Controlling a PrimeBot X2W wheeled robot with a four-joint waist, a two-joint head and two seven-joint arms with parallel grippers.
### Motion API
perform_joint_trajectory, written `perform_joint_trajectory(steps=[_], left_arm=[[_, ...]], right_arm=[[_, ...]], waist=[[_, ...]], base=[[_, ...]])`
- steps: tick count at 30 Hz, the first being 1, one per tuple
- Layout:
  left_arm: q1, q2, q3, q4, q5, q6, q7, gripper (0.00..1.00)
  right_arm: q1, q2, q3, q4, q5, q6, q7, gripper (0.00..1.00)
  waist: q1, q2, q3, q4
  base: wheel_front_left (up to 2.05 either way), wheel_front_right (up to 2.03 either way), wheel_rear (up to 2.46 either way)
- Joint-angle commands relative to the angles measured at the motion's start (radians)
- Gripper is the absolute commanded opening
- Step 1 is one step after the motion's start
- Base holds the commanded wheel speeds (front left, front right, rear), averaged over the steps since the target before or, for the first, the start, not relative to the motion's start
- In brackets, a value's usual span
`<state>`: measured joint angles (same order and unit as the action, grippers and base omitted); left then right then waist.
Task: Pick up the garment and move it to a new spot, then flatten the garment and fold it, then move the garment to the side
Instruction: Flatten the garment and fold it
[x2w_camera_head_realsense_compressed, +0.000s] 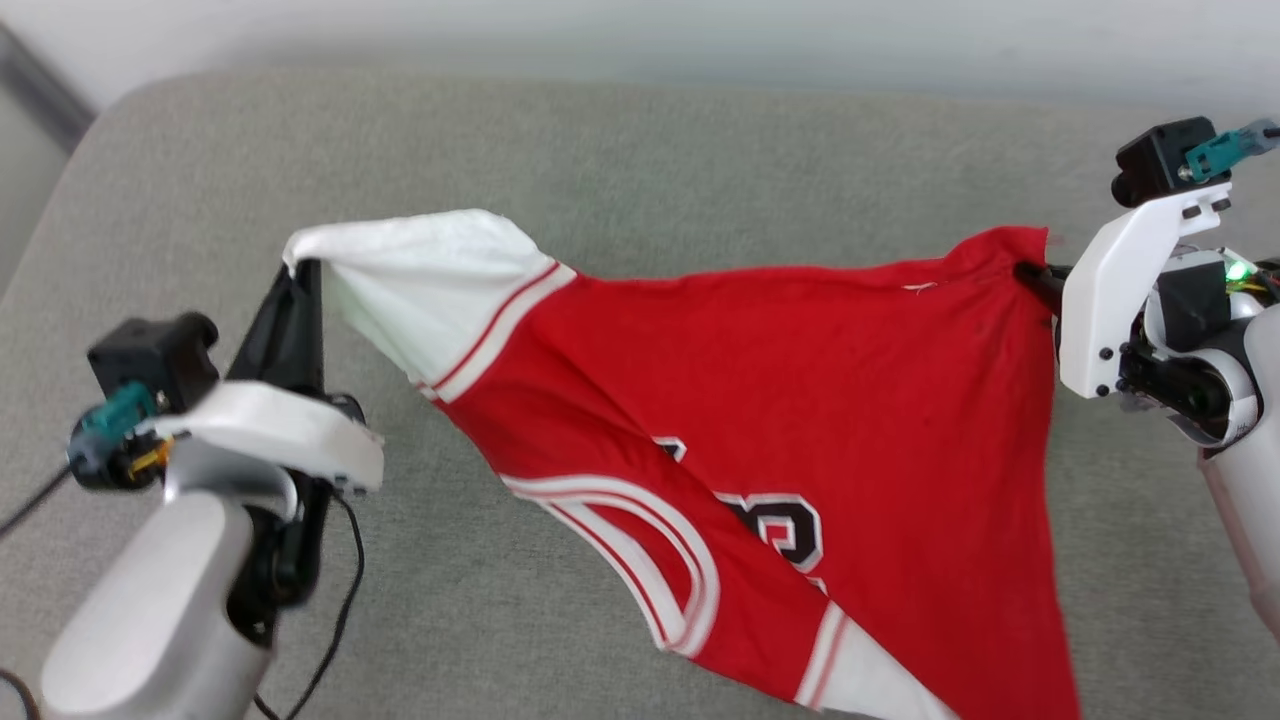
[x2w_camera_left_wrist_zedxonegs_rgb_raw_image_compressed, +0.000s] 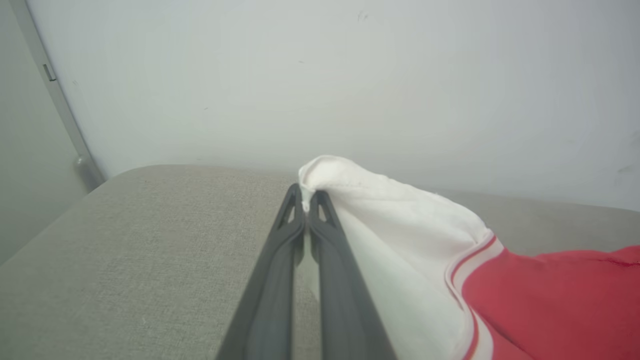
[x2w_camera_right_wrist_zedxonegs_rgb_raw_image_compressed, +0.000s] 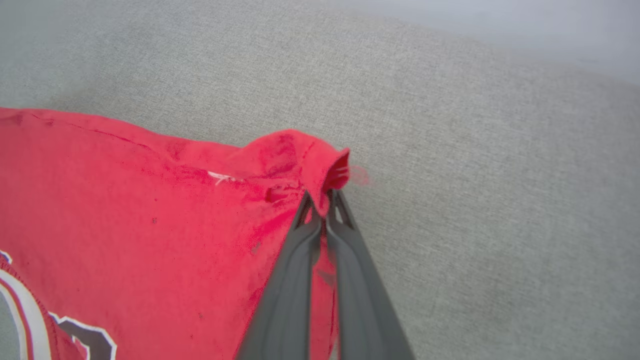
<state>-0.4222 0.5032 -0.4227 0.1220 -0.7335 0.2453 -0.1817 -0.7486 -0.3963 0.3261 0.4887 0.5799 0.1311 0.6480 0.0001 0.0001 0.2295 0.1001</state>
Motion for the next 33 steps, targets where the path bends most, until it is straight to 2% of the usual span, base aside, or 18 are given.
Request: perform_joint_trajectory(steps=[1, 7, 13, 21, 33], left_arm=[[-0.040, 0.007, 0.004, 0.020, -0.003, -0.009, 0.008, 0.00], [-0.213, -0.017, -0.008, 0.182, -0.019, -0.072, 0.067, 0.00], [-0.422, -0.049, -0.018, 0.382, -0.020, -0.135, 0.101, 0.00], [-0.755, -0.047, -0.016, 0.556, 0.044, -0.168, 0.066, 0.00], [-1.209, -0.026, -0.006, 0.671, 0.109, -0.203, 0.031, 0.00]], right_arm=[[-0.001, 0.012, -0.009, 0.013, -0.009, -0.001, -0.027, 0.00], [-0.056, 0.045, -0.034, 0.090, -0.040, -0.001, -0.113, 0.00], [-0.155, 0.057, -0.038, 0.147, -0.065, -0.001, -0.194, 0.00], [-0.393, 0.049, -0.066, 0.180, -0.110, -0.001, -0.308, 0.00], [-0.772, 0.027, -0.106, 0.214, -0.170, -0.001, -0.397, 0.00]], waist=[[-0.0001, -0.0001, -0.067, -0.044], [-0.0001, -0.0001, -0.142, -0.089], [-0.0001, -0.0001, -0.131, -0.110], [-0.0001, -0.0001, 0.005, -0.126], [-0.0001, -0.0001, 0.262, -0.116]], base=[[0.00, 0.00, 0.00], [0.00, 0.00, 0.00], [0.00, 0.00, 0.00], [0.00, 0.00, 0.00], [0.00, 0.00, 0.00]])
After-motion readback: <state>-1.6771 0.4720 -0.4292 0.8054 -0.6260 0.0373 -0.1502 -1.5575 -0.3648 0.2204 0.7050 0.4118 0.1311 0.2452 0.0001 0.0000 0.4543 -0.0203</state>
